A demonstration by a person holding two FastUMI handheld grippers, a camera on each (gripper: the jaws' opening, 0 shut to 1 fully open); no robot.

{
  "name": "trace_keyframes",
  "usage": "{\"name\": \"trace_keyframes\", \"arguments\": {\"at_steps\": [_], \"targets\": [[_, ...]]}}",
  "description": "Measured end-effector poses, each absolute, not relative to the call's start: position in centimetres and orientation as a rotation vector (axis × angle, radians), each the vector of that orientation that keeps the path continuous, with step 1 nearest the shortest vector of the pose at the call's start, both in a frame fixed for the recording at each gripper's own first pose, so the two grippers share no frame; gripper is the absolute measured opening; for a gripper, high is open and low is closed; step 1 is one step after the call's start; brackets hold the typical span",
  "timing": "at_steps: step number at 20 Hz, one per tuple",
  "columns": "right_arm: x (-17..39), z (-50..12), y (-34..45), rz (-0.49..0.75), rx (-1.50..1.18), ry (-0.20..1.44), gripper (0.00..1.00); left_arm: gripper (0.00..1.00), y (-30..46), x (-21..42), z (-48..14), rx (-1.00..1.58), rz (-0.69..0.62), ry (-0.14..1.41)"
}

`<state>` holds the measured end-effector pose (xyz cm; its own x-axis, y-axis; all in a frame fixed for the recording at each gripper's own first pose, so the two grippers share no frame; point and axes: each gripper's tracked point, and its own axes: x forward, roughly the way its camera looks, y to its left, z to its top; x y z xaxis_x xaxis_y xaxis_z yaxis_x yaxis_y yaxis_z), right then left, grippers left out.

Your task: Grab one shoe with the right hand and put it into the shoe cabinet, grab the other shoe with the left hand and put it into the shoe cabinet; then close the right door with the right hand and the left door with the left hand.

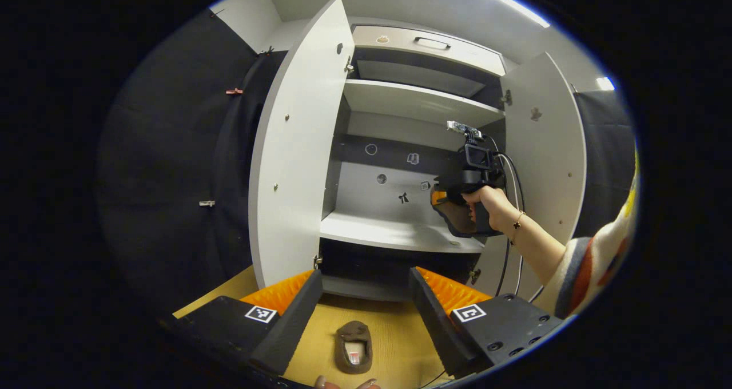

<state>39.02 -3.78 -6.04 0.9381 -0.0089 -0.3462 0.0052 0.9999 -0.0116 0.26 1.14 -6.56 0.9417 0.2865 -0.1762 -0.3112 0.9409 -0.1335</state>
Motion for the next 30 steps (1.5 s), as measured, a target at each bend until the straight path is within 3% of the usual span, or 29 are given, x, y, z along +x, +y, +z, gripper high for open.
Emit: {"name": "trace_keyframes", "arguments": {"at_steps": [9,11,12,13,14,15,16,17,21,23,30], "targets": [[46.8,-12.7,-4.1,-0.054,0.094,0.482,0.06,0.96,3.0,2.1,-7.1,-0.114,0.475,0.203],[47.2,-13.4,-4.3,-0.074,0.108,0.502,0.1,0.96,3.7,1.8,-7.2,-0.114,0.493,0.225],[47.3,-13.6,-4.4,-0.074,0.12,0.508,0.05,0.96,4.1,1.7,-7.0,-0.113,0.5,0.227],[47.4,-13.8,-4.2,-0.073,0.129,0.512,0.17,0.96,4.4,1.7,-6.8,-0.112,0.505,0.225],[47.1,-13.4,-4.2,-0.069,0.129,0.508,0.21,0.96,4.6,1.7,-6.7,-0.114,0.508,0.224],[46.7,-13.1,-4.1,-0.062,0.124,0.509,0.35,0.96,4.7,1.7,-6.6,-0.117,0.51,0.222],[46.2,-12.8,-4.0,-0.06,0.118,0.502,0.36,0.96,4.8,1.7,-6.5,-0.118,0.511,0.218],[45.7,-12.4,-3.5,-0.043,0.123,0.49,0.58,0.96,4.7,1.7,-6.4,-0.116,0.507,0.214],[42.9,-11.6,-2.3,-0.018,0.094,0.468,0.94,0.96,4.6,0.8,-6.4,-0.078,0.484,0.216],[41.3,-9.9,-2.3,-0.025,0.07,0.414,0.99,0.96,4.3,0.1,-6.2,-0.077,0.441,0.207],[30.3,-1.7,-1.6,-0.035,0.028,0.168,0.98,0.96,4.8,-2.4,-7.6,-0.103,0.245,0.192]]}}
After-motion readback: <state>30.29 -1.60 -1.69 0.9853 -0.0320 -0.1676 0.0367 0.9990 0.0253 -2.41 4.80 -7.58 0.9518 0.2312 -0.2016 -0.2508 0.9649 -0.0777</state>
